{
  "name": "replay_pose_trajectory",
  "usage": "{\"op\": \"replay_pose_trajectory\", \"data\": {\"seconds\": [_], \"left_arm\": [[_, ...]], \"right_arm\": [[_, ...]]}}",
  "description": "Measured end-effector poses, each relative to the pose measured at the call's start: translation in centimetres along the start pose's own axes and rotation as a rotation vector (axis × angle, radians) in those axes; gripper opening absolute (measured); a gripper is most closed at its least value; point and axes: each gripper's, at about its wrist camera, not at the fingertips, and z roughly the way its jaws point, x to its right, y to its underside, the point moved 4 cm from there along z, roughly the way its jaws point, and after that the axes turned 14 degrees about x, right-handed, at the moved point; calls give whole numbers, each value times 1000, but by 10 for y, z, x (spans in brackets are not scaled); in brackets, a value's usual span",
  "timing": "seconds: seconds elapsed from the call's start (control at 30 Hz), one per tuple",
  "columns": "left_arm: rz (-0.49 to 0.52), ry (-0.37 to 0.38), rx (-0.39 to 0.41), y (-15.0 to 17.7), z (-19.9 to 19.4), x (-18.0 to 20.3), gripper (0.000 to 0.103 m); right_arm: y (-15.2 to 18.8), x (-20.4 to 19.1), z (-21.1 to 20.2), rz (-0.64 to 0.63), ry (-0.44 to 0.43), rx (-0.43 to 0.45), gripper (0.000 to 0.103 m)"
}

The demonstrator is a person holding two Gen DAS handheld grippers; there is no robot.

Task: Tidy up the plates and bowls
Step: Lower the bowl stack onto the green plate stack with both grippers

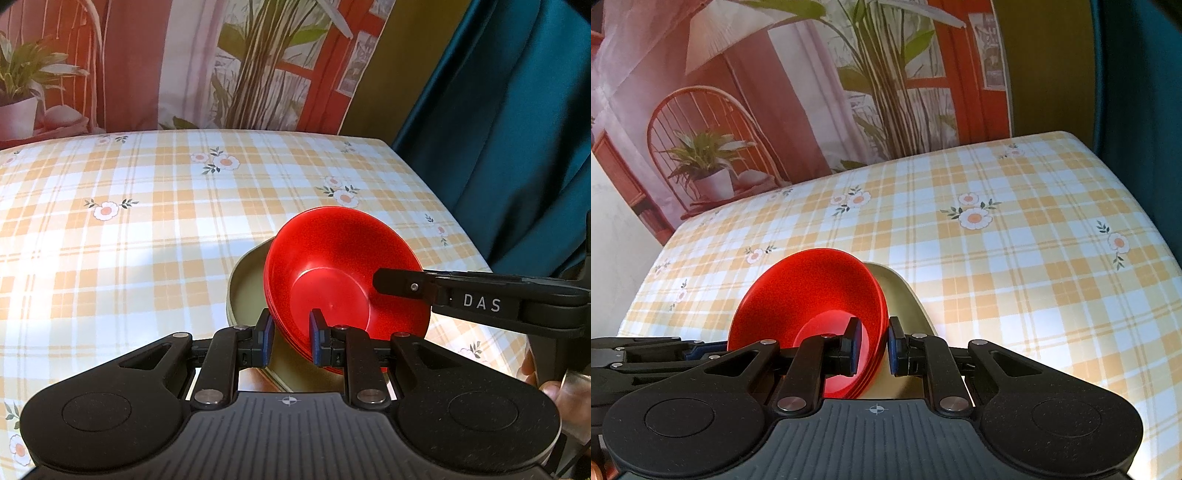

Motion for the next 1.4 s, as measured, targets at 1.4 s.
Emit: {"op": "replay_pose_trajectory", "data": {"seconds": [1.4], "left_arm": [[18, -72, 5, -1, 10, -19, 21]], "right_arm": [[10, -8, 34, -2, -23, -27, 12]]}}
